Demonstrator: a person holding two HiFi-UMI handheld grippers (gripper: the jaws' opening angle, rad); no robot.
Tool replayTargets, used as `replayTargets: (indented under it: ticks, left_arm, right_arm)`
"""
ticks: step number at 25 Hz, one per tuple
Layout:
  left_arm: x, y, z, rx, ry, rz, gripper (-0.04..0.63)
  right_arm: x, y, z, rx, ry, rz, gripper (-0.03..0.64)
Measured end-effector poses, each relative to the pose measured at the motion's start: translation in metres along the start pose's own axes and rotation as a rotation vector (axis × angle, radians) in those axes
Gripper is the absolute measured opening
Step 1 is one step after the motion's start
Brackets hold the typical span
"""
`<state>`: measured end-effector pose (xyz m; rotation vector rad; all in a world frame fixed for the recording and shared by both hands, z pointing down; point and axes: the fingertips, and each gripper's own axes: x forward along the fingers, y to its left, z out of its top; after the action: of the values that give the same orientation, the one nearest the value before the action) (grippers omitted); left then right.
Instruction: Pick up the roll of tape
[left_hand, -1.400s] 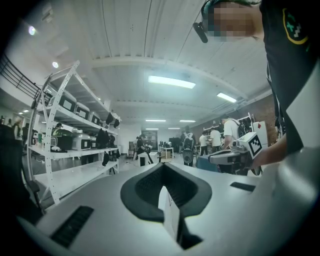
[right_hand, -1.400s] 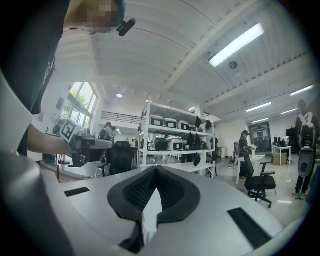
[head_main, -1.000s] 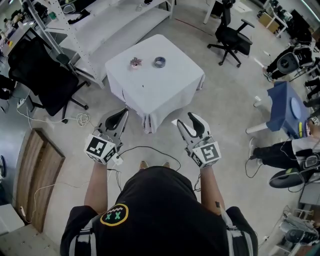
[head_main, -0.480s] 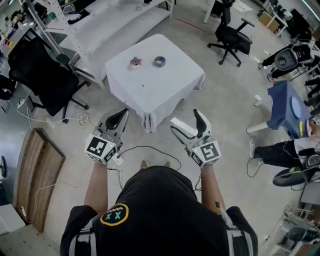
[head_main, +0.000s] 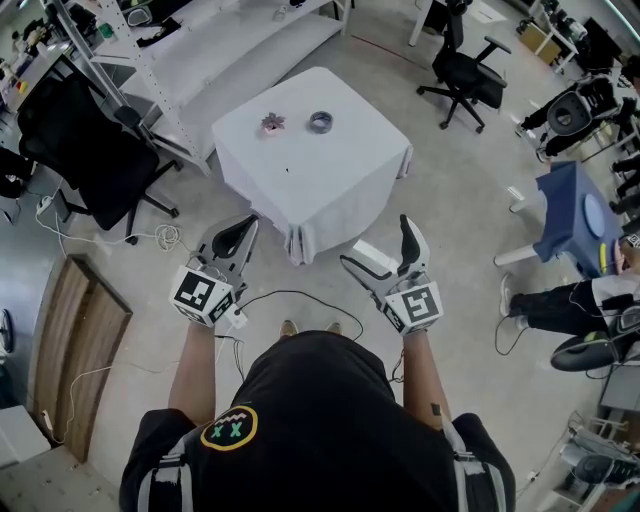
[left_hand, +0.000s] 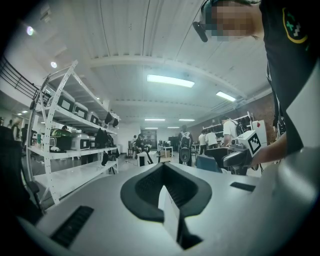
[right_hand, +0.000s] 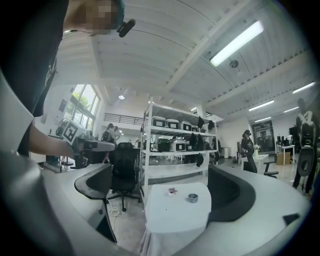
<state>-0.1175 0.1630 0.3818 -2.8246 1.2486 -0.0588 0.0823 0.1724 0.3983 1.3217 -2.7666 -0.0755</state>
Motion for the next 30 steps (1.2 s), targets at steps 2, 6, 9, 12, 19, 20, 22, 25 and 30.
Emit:
replayTargets:
  ticks: [2,6,9,12,19,20,22,25,30]
  left_arm:
    - [0.001,-0.002,0.001,0.003,-0.001,0.002,0.015]
    - [0.006,-0.009,0.003,0.005,-0.002,0.002,0.015]
    - [0.008,-0.016,0.005,0.013,0.003,0.006,0.015]
    - [0.012,-0.025,0.008,0.018,0.004,0.021,0.015]
    - [0.026,-0.054,0.013,0.046,0.013,0.043,0.015]
    - [0.028,-0.057,0.014,0.047,0.012,0.045,0.015]
    - [0.031,-0.062,0.014,0.048,0.013,0.045,0.015]
    - [0.037,-0.065,0.012,0.049,0.019,0.045,0.015]
    - [0.050,-0.062,0.007,0.049,0.024,0.034,0.015]
  right_arm:
    - [-0.002,-0.002,0.000,0.004,-0.004,-0.003,0.598]
    - [-0.008,-0.008,-0.003,0.009,-0.005,-0.002,0.600]
    - [-0.014,-0.012,-0.005,0.017,-0.006,0.004,0.600]
    - [-0.023,-0.020,-0.006,0.028,-0.008,0.011,0.600]
    - [-0.045,-0.040,-0.012,0.019,-0.003,0.049,0.598]
    - [-0.047,-0.043,-0.014,0.018,-0.002,0.052,0.600]
    - [-0.051,-0.048,-0.018,0.024,-0.002,0.051,0.598]
    - [-0.051,-0.053,-0.022,0.030,-0.005,0.050,0.600]
    - [-0.043,-0.062,-0.026,0.034,-0.004,0.048,0.600]
